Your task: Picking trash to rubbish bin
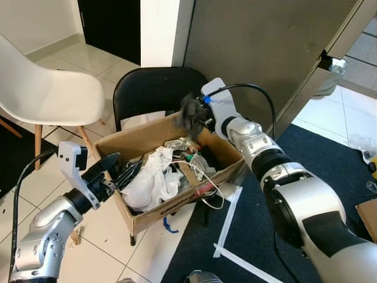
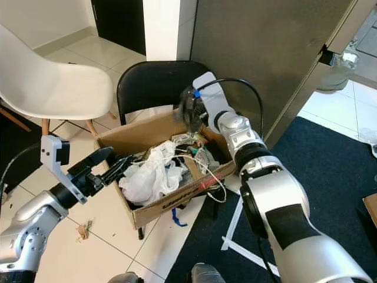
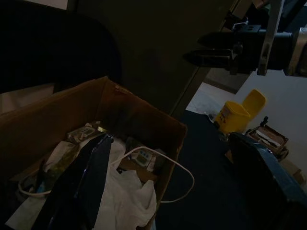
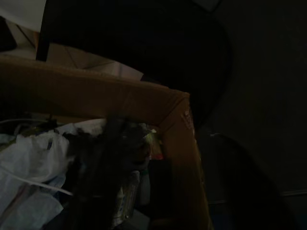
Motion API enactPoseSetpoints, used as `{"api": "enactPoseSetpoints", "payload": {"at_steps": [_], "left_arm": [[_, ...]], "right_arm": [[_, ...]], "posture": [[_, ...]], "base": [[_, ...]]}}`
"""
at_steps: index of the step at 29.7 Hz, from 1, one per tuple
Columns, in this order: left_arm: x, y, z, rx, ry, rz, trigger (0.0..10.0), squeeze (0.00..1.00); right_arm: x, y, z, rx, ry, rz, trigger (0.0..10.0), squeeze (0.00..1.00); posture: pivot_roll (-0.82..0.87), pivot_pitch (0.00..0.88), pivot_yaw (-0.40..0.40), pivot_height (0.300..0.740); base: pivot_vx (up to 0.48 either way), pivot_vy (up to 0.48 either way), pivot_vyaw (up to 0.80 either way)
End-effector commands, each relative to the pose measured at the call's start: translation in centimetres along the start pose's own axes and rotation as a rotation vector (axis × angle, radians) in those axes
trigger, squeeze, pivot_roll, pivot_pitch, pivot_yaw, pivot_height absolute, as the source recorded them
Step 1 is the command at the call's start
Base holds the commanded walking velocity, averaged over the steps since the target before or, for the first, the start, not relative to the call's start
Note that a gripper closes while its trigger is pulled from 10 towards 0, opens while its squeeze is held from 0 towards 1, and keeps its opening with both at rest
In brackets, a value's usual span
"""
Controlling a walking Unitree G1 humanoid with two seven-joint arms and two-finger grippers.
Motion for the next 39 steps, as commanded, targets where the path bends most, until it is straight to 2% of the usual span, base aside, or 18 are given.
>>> {"api": "enactPoseSetpoints", "payload": {"at_steps": [1,6,8,9,11,12,15,16,19,20,22,24,28,30,33,34,36,39], "left_arm": [[-0.2,-0.1,-0.3,-0.003,-0.013,0.015,10.0,0.00],[-0.6,0.1,-0.6,-0.008,-0.024,0.008,10.0,0.00],[-0.9,0.5,-0.8,-0.009,-0.028,-0.009,10.0,0.00],[-1.2,0.6,-0.9,-0.008,-0.029,-0.018,10.0,0.00],[-1.4,0.6,-0.9,-0.007,-0.030,-0.023,10.0,0.00],[-1.7,0.6,-1.0,-0.008,-0.030,-0.028,10.0,0.00],[-3.0,0.8,-1.5,-0.010,-0.036,-0.061,10.0,0.00],[-3.0,0.8,-1.5,-0.010,-0.036,-0.061,10.0,0.00],[-4.5,1.3,-2.1,-0.007,-0.038,-0.115,10.0,0.00],[-4.9,1.4,-2.4,-0.001,-0.046,-0.132,10.0,0.00],[-5.9,1.8,-3.4,0.019,-0.070,-0.162,10.0,0.00],[-6.7,1.7,-4.3,0.034,-0.110,-0.163,10.0,0.00],[-7.2,1.5,-4.9,0.031,-0.139,-0.150,10.0,0.00],[-8.1,1.4,-5.4,0.033,-0.149,-0.152,10.0,0.00],[-9.5,1.2,-6.2,0.047,-0.160,-0.148,10.0,0.00],[-9.5,1.2,-6.2,0.047,-0.160,-0.148,10.0,0.00],[-10.3,0.2,-6.5,0.055,-0.164,-0.117,10.0,0.00],[-10.3,0.1,-6.4,0.057,-0.163,-0.115,10.0,0.00]], "right_arm": [[0.2,0.3,-1.1,0.007,-0.021,-0.006,10.0,1.00],[0.5,1.6,-2.0,-0.041,0.030,-0.073,10.0,1.00],[0.9,2.5,-2.0,-0.085,0.106,-0.134,10.0,1.00],[1.3,3.0,-2.1,-0.089,0.160,-0.173,10.0,0.58],[1.6,3.2,-2.2,-0.088,0.194,-0.198,10.0,0.58],[1.9,3.3,-2.5,-0.082,0.220,-0.218,10.0,0.00],[3.4,2.8,-4.1,-0.051,0.261,-0.254,10.0,0.00],[3.4,2.8,-4.1,-0.051,0.261,-0.254,10.0,0.00],[5.2,1.7,-5.5,-0.034,0.274,-0.283,10.0,0.00],[6.1,1.1,-5.6,-0.058,0.275,-0.291,10.0,0.00],[8.4,-0.3,-4.6,-0.060,0.290,-0.315,10.0,0.00],[9.9,-0.8,-3.6,-0.133,0.279,-0.339,10.0,0.00],[10.4,-1.0,-3.1,-0.204,0.257,-0.362,10.0,0.00],[9.9,-1.9,-3.2,-0.315,0.149,-0.389,10.0,0.00],[9.3,-3.3,-2.4,-0.335,0.137,-0.354,10.0,0.00],[9.3,-3.3,-2.4,-0.335,0.137,-0.354,10.0,0.00],[8.6,-1.5,-2.2,-0.405,0.125,-0.398,10.0,0.00],[8.8,-1.2,-1.8,-0.404,0.133,-0.396,10.0,0.00]], "posture": [[0.03,0.000,-0.132,0.740],[0.03,0.000,-0.130,0.740],[0.03,0.000,-0.129,0.740],[0.02,0.000,-0.125,0.740],[0.02,0.000,-0.124,0.740],[0.01,0.000,-0.121,0.740],[-0.02,0.000,-0.117,0.740],[-0.02,0.000,-0.117,0.740],[-0.03,0.000,-0.116,0.740],[-0.04,0.000,-0.112,0.740],[-0.06,0.000,-0.096,0.740],[-0.07,0.000,-0.088,0.740],[-0.07,0.000,-0.086,0.740],[-0.07,0.000,-0.077,0.740],[-0.06,0.000,-0.089,0.740],[-0.06,0.000,-0.089,0.740],[-0.05,0.000,-0.092,0.740],[-0.05,0.000,-0.082,0.740]], "base": [[0.000,0.000,0.00],[0.000,0.000,0.00],[0.000,0.000,0.00],[0.000,0.000,0.00],[0.000,0.000,0.00],[0.000,0.000,0.00],[0.000,0.000,0.00],[0.000,0.000,0.00],[0.000,0.000,0.00],[0.000,0.000,0.00],[0.000,0.000,0.00],[0.000,0.000,0.00],[0.000,0.000,0.00],[0.000,0.000,0.00],[0.000,-0.346,0.00],[0.000,-0.364,0.00],[0.000,-0.375,0.00],[0.000,-0.379,0.00]]}}
Point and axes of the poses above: a point about 5 cm out from each wrist's last joint towards the gripper, its own x axis pointing back from the gripper into the wrist, its own y axis along the axis of the wrist's last joint, z = x × y, the point moved 5 cm from there along -x, pointing out of the wrist towards the gripper, and after that the axes turned 5 degrees about x, right-handed, at the moved point
